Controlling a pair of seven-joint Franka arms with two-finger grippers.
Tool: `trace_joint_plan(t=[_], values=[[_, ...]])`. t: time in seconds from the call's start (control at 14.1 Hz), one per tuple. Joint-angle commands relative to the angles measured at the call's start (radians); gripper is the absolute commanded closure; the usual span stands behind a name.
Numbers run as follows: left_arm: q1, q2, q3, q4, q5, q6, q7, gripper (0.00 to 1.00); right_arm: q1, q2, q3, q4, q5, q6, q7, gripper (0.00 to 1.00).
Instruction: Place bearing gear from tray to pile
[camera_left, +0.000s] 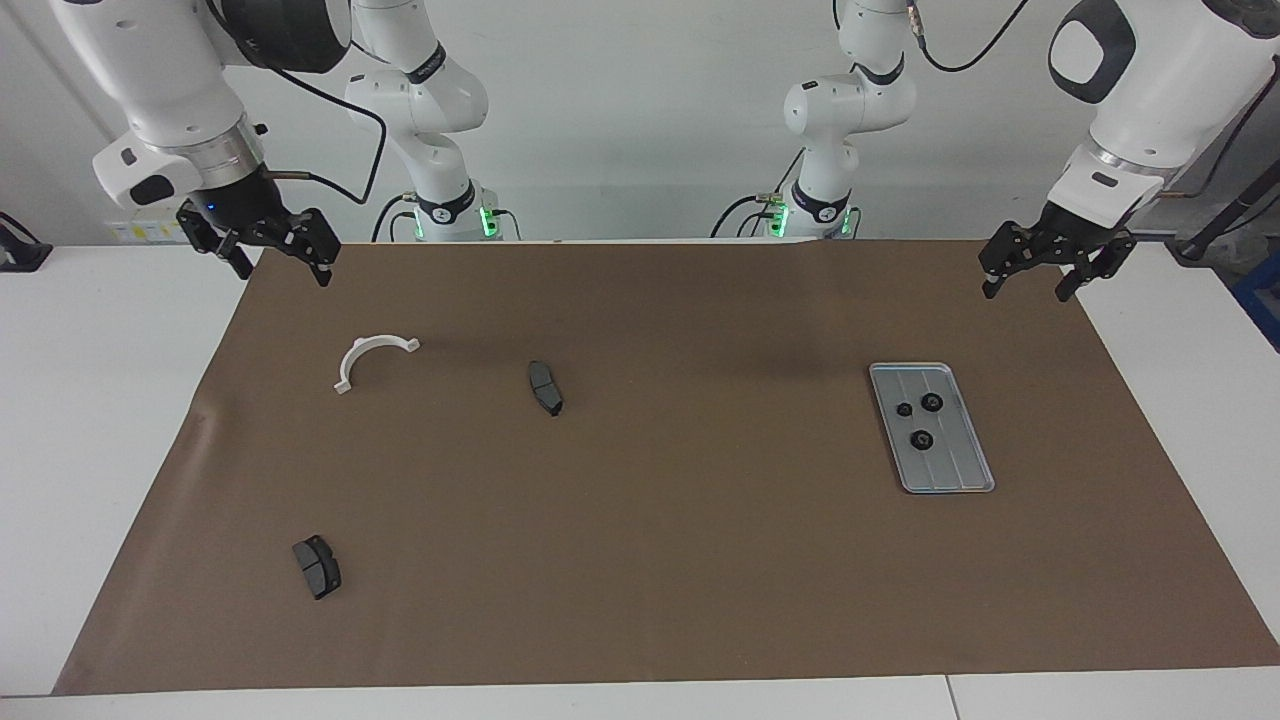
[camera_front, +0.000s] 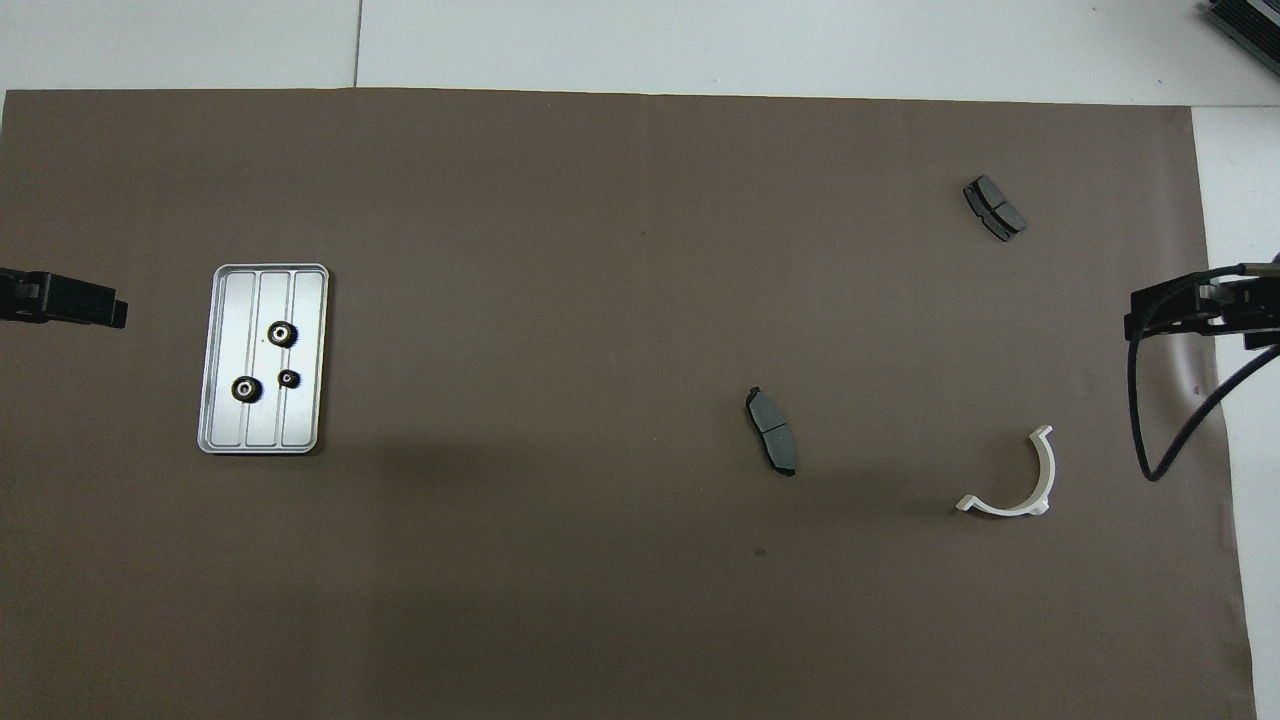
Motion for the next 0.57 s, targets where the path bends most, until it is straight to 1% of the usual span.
trace_joint_plan(t=[0.0, 0.35, 0.5], values=[[0.01, -0.015, -0.003, -0.022, 0.007, -0.002, 0.0, 0.0, -0.009, -0.02, 0.005, -0.018, 0.019, -0.001, -0.011, 0.0], [-0.004, -0.018, -0.005, -0.025, 0.007, -0.007, -0.01, 0.0, -0.009, -0.02, 0.005, -0.018, 0.019, -0.001, -0.011, 0.0], [0.008, -0.033, -0.003, -0.058, 0.007, -0.013, -0.01, 0.0, -0.009, -0.02, 0.005, -0.019, 0.019, -0.001, -0.011, 0.0]])
